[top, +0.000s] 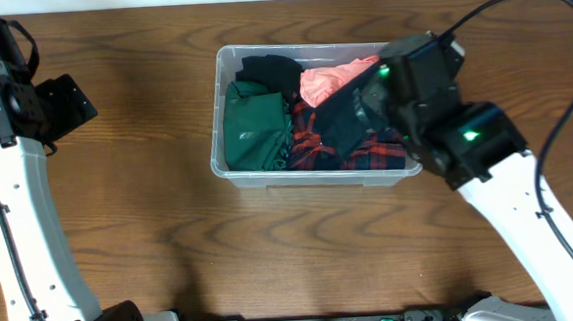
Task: Pack container
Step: 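Carry the black clothes with the right gripper over the bin, then lower the black clothes onto the plaid shirt in the bin's right side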
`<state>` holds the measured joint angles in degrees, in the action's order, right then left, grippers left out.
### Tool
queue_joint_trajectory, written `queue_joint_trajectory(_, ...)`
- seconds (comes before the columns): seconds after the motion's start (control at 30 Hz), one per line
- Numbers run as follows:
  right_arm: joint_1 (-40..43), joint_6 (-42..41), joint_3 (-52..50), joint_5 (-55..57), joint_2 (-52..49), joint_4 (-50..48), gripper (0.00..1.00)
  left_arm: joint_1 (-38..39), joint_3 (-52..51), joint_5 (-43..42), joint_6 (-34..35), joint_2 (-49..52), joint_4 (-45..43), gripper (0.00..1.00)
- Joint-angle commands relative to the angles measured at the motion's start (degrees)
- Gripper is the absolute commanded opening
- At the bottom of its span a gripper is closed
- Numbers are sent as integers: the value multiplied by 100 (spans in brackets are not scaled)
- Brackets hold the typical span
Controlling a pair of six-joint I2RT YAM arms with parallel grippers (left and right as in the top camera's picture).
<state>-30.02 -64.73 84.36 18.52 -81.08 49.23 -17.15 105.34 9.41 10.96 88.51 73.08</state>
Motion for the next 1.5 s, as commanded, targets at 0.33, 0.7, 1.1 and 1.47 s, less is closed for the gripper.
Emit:
queue_joint_trajectory(0.33,-264,-529,92,632,-643,-13,43,-20,-11,28,92,-44,0,98)
queue_joint_trajectory(0.7,-264,1884,94,476,-131,-382,99,-20,-11,26,92,-44,2,98)
queue_joint_trajectory(1.1,-144,3047,92,481,-984,81,1,-20,-11,28,92,-44,0,98)
queue_joint_trajectory(1.47,199,2643,92,459,-2142,723,1,-20,-11,26,92,-44,2,98)
